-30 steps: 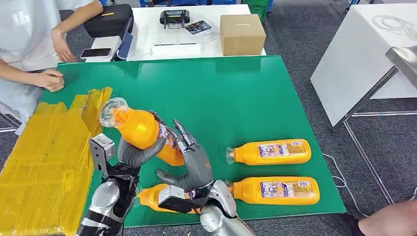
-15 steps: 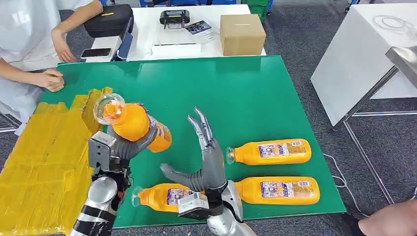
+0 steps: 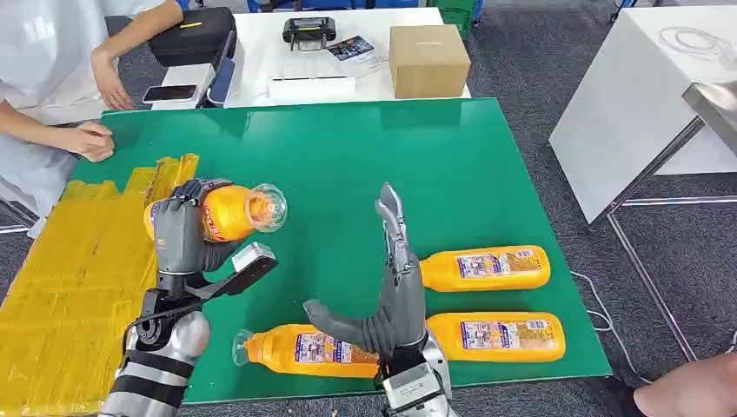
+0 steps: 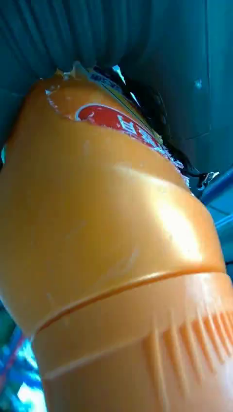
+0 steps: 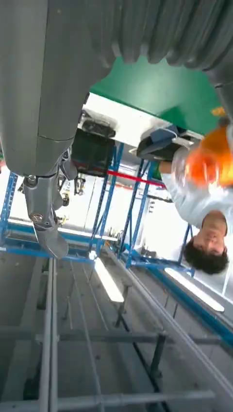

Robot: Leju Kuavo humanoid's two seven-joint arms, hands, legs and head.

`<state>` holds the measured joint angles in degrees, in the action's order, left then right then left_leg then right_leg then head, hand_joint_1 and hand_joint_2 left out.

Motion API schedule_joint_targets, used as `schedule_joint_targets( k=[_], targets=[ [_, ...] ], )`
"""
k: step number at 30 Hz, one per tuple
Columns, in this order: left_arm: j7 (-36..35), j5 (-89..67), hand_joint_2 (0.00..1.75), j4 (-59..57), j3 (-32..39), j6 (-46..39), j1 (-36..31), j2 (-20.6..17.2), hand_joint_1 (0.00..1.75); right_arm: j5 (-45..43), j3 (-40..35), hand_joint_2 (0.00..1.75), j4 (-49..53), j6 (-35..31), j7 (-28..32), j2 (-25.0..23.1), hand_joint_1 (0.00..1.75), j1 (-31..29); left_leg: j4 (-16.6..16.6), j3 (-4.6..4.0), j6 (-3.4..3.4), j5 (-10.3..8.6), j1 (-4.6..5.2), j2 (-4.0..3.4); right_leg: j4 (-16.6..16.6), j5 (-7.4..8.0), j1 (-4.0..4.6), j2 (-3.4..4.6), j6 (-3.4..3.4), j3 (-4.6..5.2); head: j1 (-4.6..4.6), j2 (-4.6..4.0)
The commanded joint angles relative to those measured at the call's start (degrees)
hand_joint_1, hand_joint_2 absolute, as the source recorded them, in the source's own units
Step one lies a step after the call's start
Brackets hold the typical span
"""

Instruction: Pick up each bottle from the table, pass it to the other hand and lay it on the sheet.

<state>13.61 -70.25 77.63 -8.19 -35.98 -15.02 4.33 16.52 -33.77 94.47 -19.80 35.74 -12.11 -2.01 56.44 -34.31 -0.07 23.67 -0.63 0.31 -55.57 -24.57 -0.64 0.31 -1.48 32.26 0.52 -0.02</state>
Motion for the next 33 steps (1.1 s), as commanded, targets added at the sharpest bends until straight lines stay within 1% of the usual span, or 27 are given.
schedule_joint_targets(
  k=[1, 2, 3, 12, 13, 14, 15, 17, 18, 20, 21, 23, 25, 27, 29, 30, 31, 32, 33],
  targets=[
    [-1.19, -2.67, 1.75, -12.22, 2.44, -0.31, -5.24, -3.75, 1.75, -1.47, 0.71, 1.75, 2.64, 0.70, 0.41, 2.68, 0.00, -0.14, -0.03, 0.33, 0.01, 0.10, -0.05, 0.01, 0.09, -0.09, 0.07, -0.06, 0.07, -0.38, 0.02, 0.00],
    [-1.19, -2.67, 1.75, -12.22, 2.44, -0.31, -5.24, -3.75, 1.75, -1.47, 0.71, 1.75, 2.64, 0.70, 0.41, 2.68, 0.00, -0.14, -0.01, 0.46, 0.03, 0.18, -0.07, 0.01, 0.09, -0.16, 0.10, -0.09, 0.09, -0.53, 0.02, 0.00],
    [-1.19, -2.67, 1.75, -12.22, 2.44, -0.31, -5.24, -3.75, 1.75, -1.47, 0.71, 1.75, 2.64, 0.70, 0.41, 2.68, 0.00, -0.14, -0.03, 0.32, 0.02, 0.11, -0.04, 0.02, 0.08, -0.11, 0.07, -0.08, 0.06, -0.37, 0.02, 0.00],
    [-1.19, -2.67, 1.75, -12.22, 2.44, -0.31, -5.24, -3.75, 1.75, -1.47, 0.71, 1.75, 2.64, 0.70, 0.41, 2.68, 0.00, -0.14, -0.02, 0.38, 0.02, 0.14, -0.06, 0.02, 0.09, -0.14, 0.08, -0.09, 0.07, -0.44, 0.02, 0.00],
    [-4.91, -9.83, 1.75, -16.06, 2.30, -1.74, -7.39, -4.94, 1.75, -2.17, 0.38, 1.75, 2.37, 0.95, 0.72, 2.90, 0.00, -0.74, -0.01, 0.45, 0.03, 0.19, -0.07, 0.05, 0.10, -0.18, 0.10, -0.13, 0.08, -0.54, 0.00, 0.00],
    [-9.68, -19.44, 1.75, -33.01, 5.61, -4.02, -15.15, -9.36, 1.75, -3.29, -1.04, 1.75, 0.38, 1.01, 1.08, 3.29, 0.00, -3.09, -0.03, 0.16, 0.01, 0.04, -0.03, 0.02, 0.06, -0.05, 0.04, -0.06, 0.04, -0.20, 0.02, 0.00],
    [-10.19, -19.67, 1.75, -34.61, 5.40, -4.02, -15.79, -9.76, 1.75, -3.33, -1.16, 1.75, 0.22, 1.15, 0.95, 3.36, 0.00, -3.29, 0.00, 0.42, 0.02, 0.18, -0.08, 0.03, 0.09, -0.18, 0.10, -0.10, 0.08, -0.51, 0.02, 0.00],
    [-11.18, -19.75, 1.75, -38.38, 4.09, -4.02, -17.75, -11.16, 1.75, -3.31, -1.41, 1.75, -0.23, 1.13, 0.87, 3.32, 0.00, -3.75, -0.04, 0.30, -0.01, 0.08, -0.06, -0.13, 0.06, -0.05, 0.08, 0.07, 0.08, -0.30, 0.00, 0.00],
    [-11.36, -19.75, 1.75, -39.77, 3.79, -4.02, -18.58, -11.52, 1.75, -3.32, -1.50, 1.75, -0.44, 1.10, 0.83, 3.31, 0.00, -3.94, -0.02, 0.27, 0.00, 0.06, -0.06, 0.01, 0.05, -0.08, 0.07, -0.07, 0.07, -0.31, 0.02, 0.00],
    [-10.70, -19.28, 1.75, -43.38, 3.89, -4.02, -20.38, -11.96, 1.75, -3.59, -1.57, 1.75, -0.74, 1.16, 0.72, 3.32, 0.00, -4.21, -0.03, 0.17, -0.01, 0.01, -0.05, -0.05, 0.02, -0.02, 0.04, 0.01, 0.04, -0.18, 0.02, 0.00],
    [-10.14, -19.16, 1.75, -44.91, 4.18, -3.68, -21.32, -12.27, 1.75, -3.98, -1.56, 1.75, -0.82, 1.33, 0.65, 3.27, 0.00, -4.54, -0.01, 0.29, 0.01, 0.08, -0.07, -0.10, 0.03, -0.07, 0.07, 0.04, 0.06, -0.31, 0.00, 0.00],
    [-9.79, -19.65, 1.75, -46.15, 4.15, -3.31, -22.17, -12.90, 1.75, -4.26, -1.40, 1.75, -0.79, 1.37, 0.50, 3.30, 0.00, -4.71, -0.02, 0.22, 0.01, 0.05, -0.06, -0.06, 0.02, -0.05, 0.06, 0.01, 0.05, -0.24, 0.00, 0.00],
    [-9.62, -19.60, 1.75, -46.31, 4.25, -3.36, -22.28, -12.98, 1.75, -4.30, -1.36, 1.75, -0.77, 1.39, 0.47, 3.32, 0.00, -4.74, -0.01, 0.12, 0.00, 0.02, -0.06, -0.04, 0.01, -0.02, 0.06, 0.01, 0.04, -0.15, 0.00, 0.00],
    [-9.62, -19.60, 1.75, -46.31, 4.25, -3.36, -22.28, -12.98, 1.75, -4.30, -1.36, 1.75, -0.77, 1.39, 0.47, 3.32, 0.00, -4.74, 0.01, 0.23, 0.01, 0.08, -0.07, -0.08, 0.01, -0.07, 0.08, 0.02, 0.05, -0.27, 0.00, 0.00],
    [-9.64, -19.61, 1.75, -46.30, 4.24, -3.46, -22.17, -12.85, 1.75, -4.30, -1.37, 1.75, -0.76, 1.37, 0.47, 3.34, 0.00, -4.67, -0.02, 0.08, 0.00, 0.00, -0.03, -0.05, 0.01, -0.01, 0.04, 0.02, 0.03, -0.11, 0.00, 0.00],
    [-9.64, -19.61, 1.75, -46.30, 4.24, -3.46, -22.17, -12.85, 1.75, -4.30, -1.37, 1.75, -0.76, 1.37, 0.47, 3.34, 0.00, -4.67, 0.00, 0.21, 0.01, 0.07, -0.06, -0.04, 0.02, -0.07, 0.07, -0.02, 0.05, -0.28, 0.00, 0.00],
    [-9.64, -19.61, 1.75, -46.30, 4.24, -3.46, -22.17, -12.85, 1.75, -4.30, -1.37, 1.75, -0.76, 1.37, 0.47, 3.34, 0.00, -4.67, -0.02, 0.15, 0.00, 0.03, -0.05, -0.04, 0.03, -0.03, 0.06, 0.00, 0.04, -0.20, 0.00, 0.00],
    [-9.54, -19.74, 1.75, -46.52, 4.20, -3.16, -22.15, -13.03, 1.75, -4.30, -1.35, 1.75, -0.72, 1.32, 0.47, 3.36, 0.00, -4.59, 0.01, 0.24, 0.01, 0.09, -0.06, -0.03, 0.02, -0.09, 0.08, -0.02, 0.05, -0.31, 0.00, 0.00],
    [-8.43, -19.11, 1.75, -46.70, 4.46, -2.58, -22.12, -13.56, 1.75, -4.30, -1.26, 1.75, -0.77, 1.23, 0.47, 3.45, 0.00, -4.47, -0.01, 0.16, 0.01, 0.04, -0.06, -0.02, 0.03, -0.05, 0.07, -0.03, 0.05, -0.22, 0.00, 0.00]
  ],
)
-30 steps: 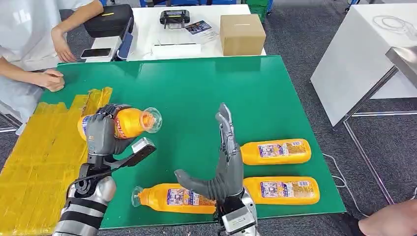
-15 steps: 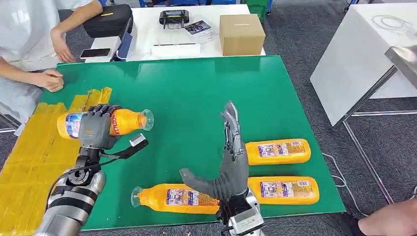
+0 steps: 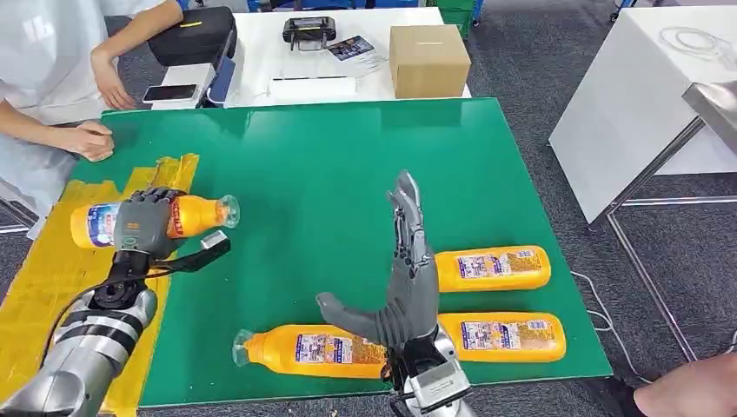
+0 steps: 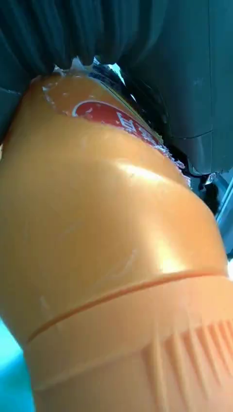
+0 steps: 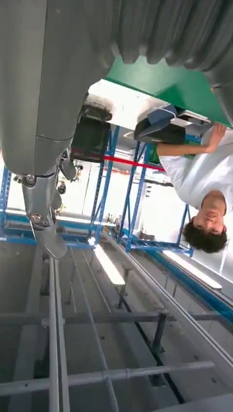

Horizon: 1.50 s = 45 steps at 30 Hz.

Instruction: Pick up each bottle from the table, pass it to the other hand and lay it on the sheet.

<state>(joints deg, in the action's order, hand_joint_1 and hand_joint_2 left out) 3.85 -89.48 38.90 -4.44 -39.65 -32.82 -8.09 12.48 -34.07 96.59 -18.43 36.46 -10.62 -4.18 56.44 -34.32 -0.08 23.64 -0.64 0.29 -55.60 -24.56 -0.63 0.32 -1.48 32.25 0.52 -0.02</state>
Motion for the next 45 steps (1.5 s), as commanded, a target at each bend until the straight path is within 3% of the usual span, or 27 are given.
schedule_joint_targets(
  k=[1, 7, 16, 32, 41, 42, 43, 44, 45],
  targets=[
    [2.62, 0.93, 1.75, -7.97, 1.01, 1.41, -4.13, -1.61, 1.75, -0.25, -0.84, 1.75, -2.94, -0.23, -0.25, 2.01, 0.00, -2.19, 0.03, 0.32, 0.03, 0.16, -0.07, -0.02, 0.06, -0.13, 0.10, -0.04, 0.06, -0.37, 0.00, 0.00],
    [12.20, 9.62, 1.75, 0.36, 4.09, 0.37, 3.27, -4.72, 1.75, -0.46, 0.49, 1.75, -3.35, -0.87, 0.02, 2.22, 0.00, -1.18, -0.05, 0.27, 0.01, 0.12, -0.05, -0.21, 0.10, -0.03, 0.06, 0.17, 0.05, -0.24, 0.00, 0.00],
    [15.49, 10.77, 1.75, 5.26, 4.55, 0.57, 8.91, -6.26, 1.75, -0.41, 0.91, 1.75, -4.09, -1.08, 0.24, 1.96, 0.00, -0.96, -0.04, 0.26, 0.03, 0.13, -0.06, -0.09, 0.10, -0.10, 0.06, 0.02, 0.06, -0.26, 0.00, 0.00],
    [15.10, 9.16, 1.75, 2.92, 4.28, 0.22, 8.41, -7.00, 1.75, -0.29, 1.14, 1.75, -4.50, -1.36, 0.26, 2.05, 0.00, -1.33, -0.05, 0.24, 0.02, 0.12, -0.06, -0.01, 0.09, -0.12, 0.06, -0.04, 0.07, -0.28, 0.00, 0.00],
    [9.88, 2.38, 1.75, -4.21, 1.88, -0.09, 3.17, -5.95, 1.73, -0.21, 1.13, 1.75, -5.01, -1.57, 0.18, 1.90, 0.00, -2.17, -0.03, 0.08, 0.01, 0.02, -0.03, 0.11, 0.04, -0.07, 0.03, -0.16, 0.05, -0.12, 0.00, 0.00],
    [9.88, 2.34, 1.75, -4.61, 1.83, 0.22, 2.89, -5.86, 1.41, -0.20, 1.14, 1.75, -5.01, -1.59, 0.18, 1.92, 0.00, -2.18, -0.01, 0.20, 0.02, 0.07, -0.07, 0.14, 0.06, -0.12, 0.07, -0.20, 0.07, -0.27, 0.00, 0.00],
    [9.93, 2.27, 1.75, -5.55, 1.72, 0.83, 2.35, -5.74, 0.68, -0.19, 1.20, 1.75, -4.98, -1.68, 0.18, 1.95, 0.00, -2.19, -0.02, 0.15, 0.01, 0.05, -0.07, 0.10, 0.07, -0.09, 0.07, -0.16, 0.06, -0.20, -0.02, 0.00],
    [10.31, 1.81, 1.75, -7.07, 1.13, 2.15, 1.52, -6.04, 0.58, -0.16, 1.27, 1.75, -4.93, -1.80, 0.17, 2.06, 0.00, -2.21, -0.04, 0.14, 0.01, 0.03, -0.05, 0.10, 0.07, -0.08, 0.05, -0.15, 0.06, -0.18, -0.02, 0.00],
    [10.75, 1.95, 1.75, -8.28, 0.83, 3.70, 0.91, -6.40, 0.96, -0.08, 1.39, 1.75, -4.87, -1.93, 0.14, 2.13, 0.00, -2.20, -0.03, 0.11, 0.01, 0.02, -0.03, 0.08, 0.05, -0.07, 0.03, -0.12, 0.05, -0.12, 0.00, 0.00]
  ],
)
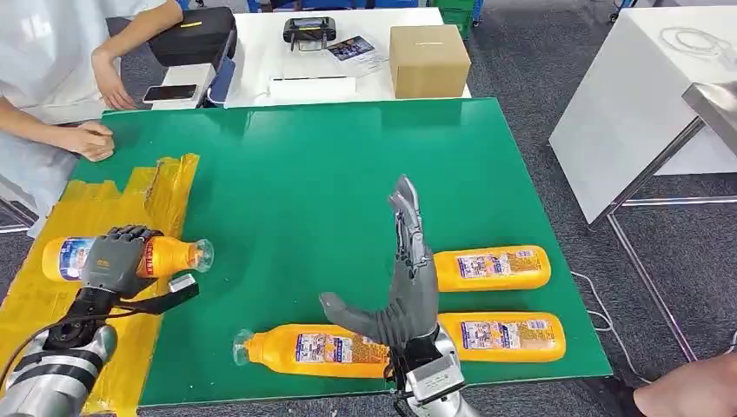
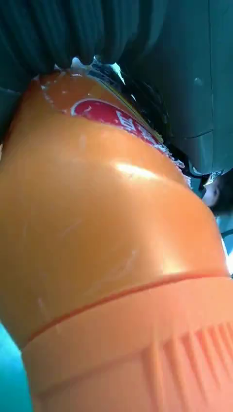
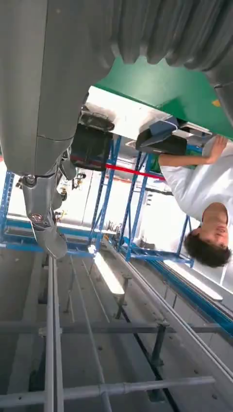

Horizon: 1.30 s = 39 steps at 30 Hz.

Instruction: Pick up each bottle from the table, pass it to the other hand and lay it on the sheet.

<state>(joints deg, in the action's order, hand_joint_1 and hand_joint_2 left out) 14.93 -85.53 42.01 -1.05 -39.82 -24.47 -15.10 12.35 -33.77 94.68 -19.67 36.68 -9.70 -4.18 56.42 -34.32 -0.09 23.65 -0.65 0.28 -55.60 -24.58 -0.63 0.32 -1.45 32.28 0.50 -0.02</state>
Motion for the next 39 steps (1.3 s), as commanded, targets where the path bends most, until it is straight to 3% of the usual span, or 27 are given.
schedule_joint_targets(
  k=[1, 2, 4, 5, 6, 14, 15, 16, 24, 30, 35, 39],
  targets=[
    [0.43, -1.63, 1.75, -12.11, -2.87, 5.79, -7.94, 0.21, 1.62, 0.11, 1.26, 1.75, -2.87, -0.80, -0.10, 1.29, 0.00, -2.13, -0.01, 0.23, 0.03, 0.08, -0.04, 0.13, 0.07, -0.10, 0.06, -0.17, 0.04, -0.32, 0.02, 0.00],
    [1.52, -0.96, 1.75, -12.51, -3.00, 7.59, -8.29, -0.21, 1.75, 0.14, 1.42, 1.75, -2.70, -0.79, -0.11, 1.42, 0.00, -2.05, -0.01, 0.17, 0.02, 0.05, -0.04, 0.12, 0.05, -0.08, 0.06, -0.15, 0.03, -0.24, 0.00, 0.00],
    [4.26, 0.82, 1.75, -12.52, -3.61, 12.12, -8.54, -1.43, 1.73, 0.18, 1.88, 1.75, -2.46, -0.70, -0.13, 1.52, 0.00, -1.91, 0.02, 0.41, 0.04, 0.18, -0.09, 0.10, 0.09, -0.18, 0.12, -0.18, 0.07, -0.52, 0.02, 0.00],
    [4.84, 1.30, 1.75, -12.36, -3.62, 12.87, -8.48, -1.72, 1.20, 0.19, 1.98, 1.75, -2.43, -0.69, -0.14, 1.52, 0.00, -1.89, 0.00, 0.20, 0.02, 0.08, -0.06, 0.05, 0.07, -0.08, 0.08, -0.10, 0.04, -0.27, 0.02, 0.00],
    [5.35, 2.15, 1.75, -11.67, -3.82, 14.38, -8.08, -2.25, 0.28, 0.22, 2.13, 1.75, -2.43, -0.56, -0.16, 1.48, 0.00, -1.89, 0.03, 0.33, 0.02, 0.17, -0.10, 0.01, 0.07, -0.14, 0.12, -0.07, 0.06, -0.40, 0.00, 0.00],
    [5.32, 2.22, 1.75, -11.52, -3.90, 14.42, -7.95, -2.18, 0.28, 0.23, 2.08, 1.75, -2.47, -0.60, -0.16, 1.39, 0.00, -1.90, 0.00, 0.19, 0.02, 0.08, -0.06, 0.07, 0.06, -0.09, 0.07, -0.11, 0.03, -0.25, 0.00, 0.00],
    [4.59, 1.87, 1.75, -11.44, -4.43, 15.38, -8.00, -2.33, 0.00, 0.25, 2.19, 1.75, -2.50, -0.68, -0.16, 1.33, 0.00, -1.85, -0.01, 0.13, 0.02, 0.05, -0.03, 0.02, 0.05, -0.05, 0.04, -0.05, 0.02, -0.15, 0.02, 0.00],
    [3.95, 1.74, 1.75, -11.21, -4.88, 15.80, -7.96, -2.46, 0.00, 0.29, 2.21, 1.75, -2.51, -0.64, -0.20, 1.33, 0.00, -1.86, 0.05, 0.40, 0.05, 0.19, -0.10, 0.04, 0.07, -0.18, 0.12, -0.12, 0.06, -0.48, 0.00, 0.00],
    [3.01, 3.10, 1.75, -14.27, -6.02, 21.90, -8.81, -4.99, 0.00, 0.41, 2.48, 1.75, -3.05, -0.46, -0.50, 1.18, 0.00, -2.17, -0.02, 0.34, 0.01, 0.15, -0.06, -0.15, 0.07, -0.08, 0.08, 0.11, 0.06, -0.35, 0.00, 0.00],
    [10.24, 12.64, 1.75, -9.54, -2.96, 22.33, -5.77, -5.86, 0.00, 0.44, 2.63, 1.75, -3.58, -0.31, -0.59, 1.27, 0.00, -2.26, -0.06, 0.28, 0.01, 0.08, -0.04, -0.22, 0.05, -0.02, 0.05, 0.17, 0.05, -0.22, 0.02, 0.00],
    [19.53, 28.07, 1.75, 4.33, 3.82, 25.26, 3.38, -5.67, 0.00, 0.41, 2.77, 1.75, -3.88, 0.18, -0.46, 1.16, 0.00, -2.15, -0.06, 0.45, 0.05, 0.20, -0.09, -0.25, 0.09, -0.11, 0.12, 0.19, 0.03, -0.42, 0.02, 0.00],
    [19.49, 28.41, 1.75, 5.66, 3.80, 25.48, 4.22, -5.77, 0.00, 0.43, 2.79, 1.75, -3.87, 0.20, -0.46, 1.15, 0.00, -2.14, -0.04, 0.23, 0.03, 0.12, -0.06, -0.20, 0.05, -0.06, 0.08, 0.18, 0.02, -0.20, 0.02, 0.00]
  ],
)
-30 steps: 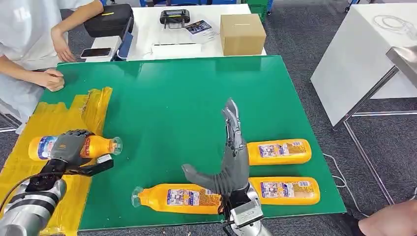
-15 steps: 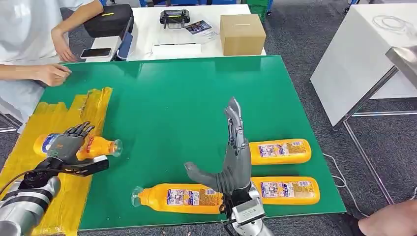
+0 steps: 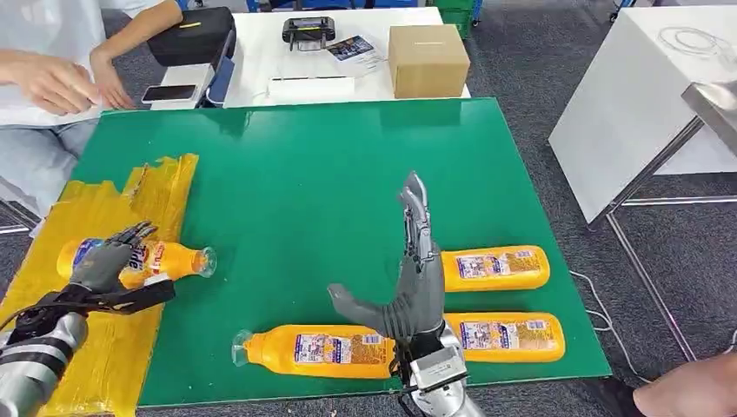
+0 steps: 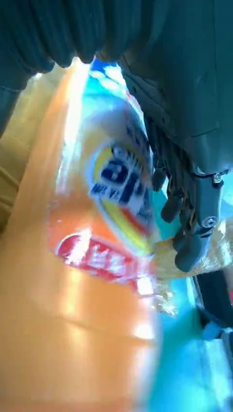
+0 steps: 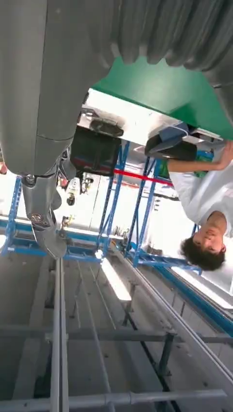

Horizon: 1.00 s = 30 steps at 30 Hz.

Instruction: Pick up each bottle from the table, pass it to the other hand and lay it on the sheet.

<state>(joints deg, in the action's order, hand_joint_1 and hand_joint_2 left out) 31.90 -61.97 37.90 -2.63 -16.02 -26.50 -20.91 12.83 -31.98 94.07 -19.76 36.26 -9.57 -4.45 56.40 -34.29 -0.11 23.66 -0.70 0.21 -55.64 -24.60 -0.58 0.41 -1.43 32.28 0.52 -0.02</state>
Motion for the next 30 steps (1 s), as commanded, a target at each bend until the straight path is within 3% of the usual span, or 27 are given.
schedule_joint_targets(
  k=[1, 4, 9, 10, 11, 16, 21, 22, 24, 25, 30],
  targets=[
    [2.33, 5.03, 1.75, 10.31, 5.22, 2.06, 6.37, 0.03, 0.00, -0.03, 1.00, 1.75, -3.22, 0.30, -0.05, 1.01, 0.00, -1.86, -0.02, 0.18, 0.03, 0.10, -0.04, -0.07, 0.11, -0.04, 0.06, 0.03, 0.01, -0.20, -0.04, 0.00],
    [3.21, 7.78, 1.75, 11.32, 6.45, 2.36, 6.85, 0.51, 0.00, 0.00, 1.04, 1.75, -3.20, 0.33, -0.08, 1.01, 0.00, -1.84, 0.02, 0.32, 0.04, 0.17, -0.07, 0.05, 0.12, -0.14, 0.09, -0.10, 0.04, -0.41, 0.00, 0.00],
    [7.09, 17.05, 1.75, 20.89, 11.16, 6.83, 13.06, 1.43, 0.00, 0.26, 1.51, 1.75, -3.10, 0.70, -0.24, 0.95, 0.00, -1.44, -0.04, 0.12, 0.01, 0.07, 0.00, -0.09, 0.11, -0.01, 0.01, 0.08, 0.02, -0.13, -0.02, 0.00],
    [7.61, 17.90, 1.75, 21.48, 11.64, 7.30, 13.48, 1.77, 0.00, 0.32, 1.57, 1.75, -3.06, 0.76, -0.25, 0.95, 0.00, -1.43, -0.02, 0.45, 0.04, 0.26, -0.06, -0.20, 0.15, -0.15, 0.08, 0.14, 0.06, -0.48, -0.02, 0.00],
    [8.10, 19.16, 1.75, 22.78, 12.41, 8.01, 14.24, 2.45, 0.00, 0.42, 1.71, 1.75, -2.97, 0.86, -0.26, 0.94, 0.00, -1.34, -0.06, 0.16, 0.02, 0.08, 0.01, -0.08, 0.11, -0.03, -0.01, 0.06, 0.02, -0.16, 0.00, 0.00],
    [8.10, 32.18, 1.75, 31.36, 10.38, 8.06, 17.46, 4.86, 0.00, 1.36, 2.30, 1.75, -2.34, 1.29, -0.60, 0.88, 0.00, -0.63, -0.06, 0.24, 0.03, 0.11, 0.00, 0.07, 0.14, -0.11, 0.00, -0.12, 0.01, -0.28, -0.02, 0.00],
    [8.10, 38.16, 1.75, 37.81, 9.43, 8.81, 18.49, 9.04, 0.00, 3.29, 2.69, 1.75, -1.28, 0.87, -1.24, 1.47, 0.00, -0.14, -0.03, 0.07, 0.03, 0.04, 0.01, 0.15, 0.12, -0.05, -0.01, -0.18, 0.00, -0.12, -0.02, 0.00],
    [8.10, 38.23, 1.75, 38.97, 9.75, 9.31, 18.67, 9.72, 0.00, 3.64, 2.81, 1.75, -1.05, 0.73, -1.39, 1.53, 0.00, -0.05, 0.01, 0.33, 0.08, 0.17, -0.04, 0.23, 0.18, -0.18, 0.05, -0.30, 0.01, -0.48, 0.00, 0.00],
    [8.10, 40.80, 1.75, 42.93, 8.83, 10.48, 19.65, 11.32, 0.00, 5.06, 3.07, 1.75, -0.23, 0.06, -1.78, 2.00, 0.00, 0.14, -0.03, 0.05, 0.02, 0.04, 0.03, 0.13, 0.11, -0.05, -0.03, -0.15, -0.01, -0.12, -0.02, 0.00],
    [8.10, 40.42, 1.75, 44.07, 9.13, 10.94, 19.92, 13.24, 0.00, 6.11, 3.27, 1.75, 0.39, -0.37, -2.25, 2.35, 0.00, 0.37, 0.03, 0.35, 0.08, 0.21, -0.03, 0.21, 0.17, -0.20, 0.05, -0.28, 0.01, -0.52, -0.02, 0.00],
    [6.20, 41.91, 1.75, 46.48, 8.78, 17.14, 21.47, 21.60, 0.00, 10.46, 3.78, 1.75, 2.36, -1.70, -3.47, 3.51, 0.00, 2.84, -0.04, 0.08, 0.03, 0.03, 0.08, 0.20, 0.14, -0.05, -0.08, -0.21, -0.02, -0.16, 0.00, 0.00]
  ],
)
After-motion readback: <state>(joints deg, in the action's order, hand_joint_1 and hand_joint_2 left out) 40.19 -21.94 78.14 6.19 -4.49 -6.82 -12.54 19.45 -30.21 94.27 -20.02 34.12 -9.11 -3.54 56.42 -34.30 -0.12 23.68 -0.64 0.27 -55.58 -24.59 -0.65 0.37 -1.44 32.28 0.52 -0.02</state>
